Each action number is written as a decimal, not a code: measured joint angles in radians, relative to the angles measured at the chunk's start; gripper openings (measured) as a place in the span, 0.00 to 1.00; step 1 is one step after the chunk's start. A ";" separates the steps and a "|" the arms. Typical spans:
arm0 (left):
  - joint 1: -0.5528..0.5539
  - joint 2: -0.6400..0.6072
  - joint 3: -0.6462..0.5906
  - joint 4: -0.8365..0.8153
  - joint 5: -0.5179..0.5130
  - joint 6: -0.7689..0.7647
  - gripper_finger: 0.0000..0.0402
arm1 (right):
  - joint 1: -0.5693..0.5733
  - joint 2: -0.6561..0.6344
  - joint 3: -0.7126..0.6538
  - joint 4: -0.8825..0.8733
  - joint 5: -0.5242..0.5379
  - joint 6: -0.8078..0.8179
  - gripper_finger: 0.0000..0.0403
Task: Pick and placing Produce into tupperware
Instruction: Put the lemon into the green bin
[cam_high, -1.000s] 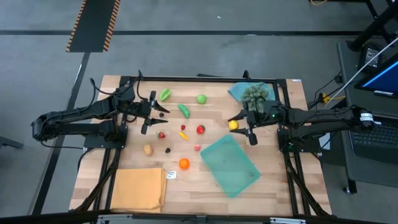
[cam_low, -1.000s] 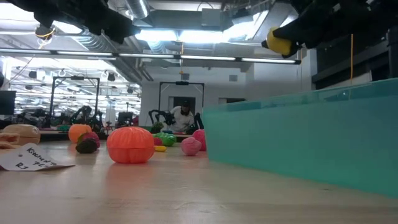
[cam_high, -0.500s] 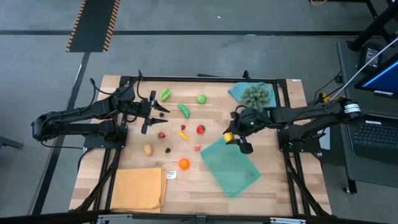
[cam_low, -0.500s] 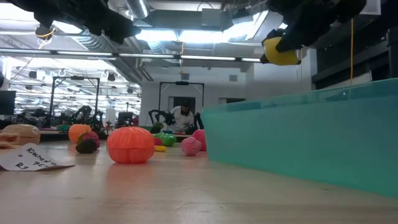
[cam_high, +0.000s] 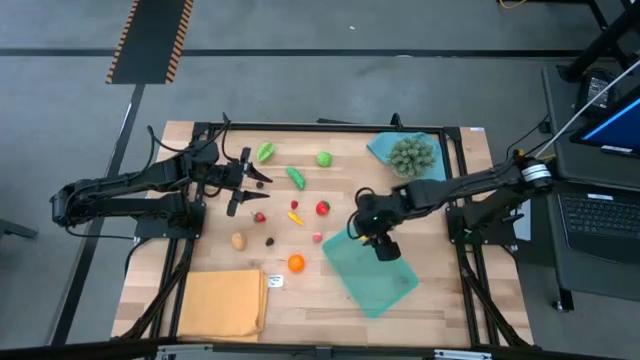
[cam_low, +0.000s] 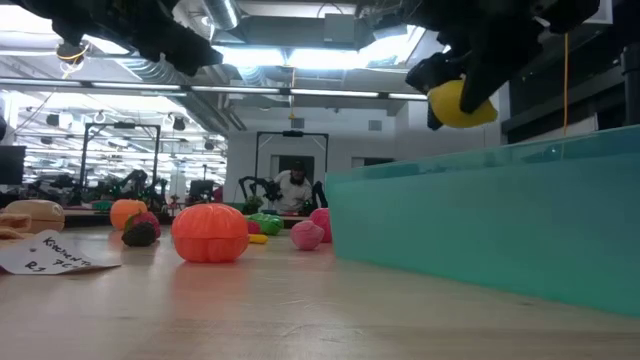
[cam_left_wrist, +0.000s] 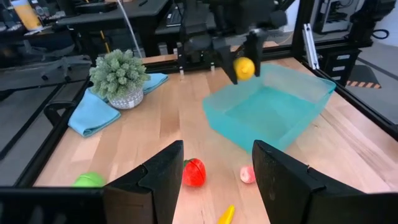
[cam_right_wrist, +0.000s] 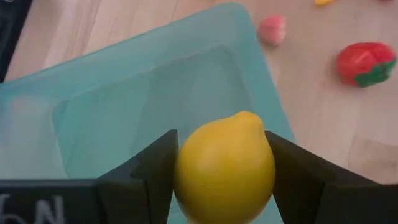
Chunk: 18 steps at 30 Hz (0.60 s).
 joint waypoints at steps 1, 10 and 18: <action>0.000 0.000 0.000 -0.001 -0.010 -0.010 0.46 | 0.005 0.014 0.012 -0.013 0.000 0.000 0.52; 0.000 0.000 0.000 -0.005 -0.030 -0.044 0.46 | 0.038 0.088 0.059 -0.091 0.050 -0.041 0.52; 0.000 0.000 0.000 -0.004 -0.031 -0.051 0.46 | 0.048 0.158 0.060 -0.090 0.067 -0.081 0.52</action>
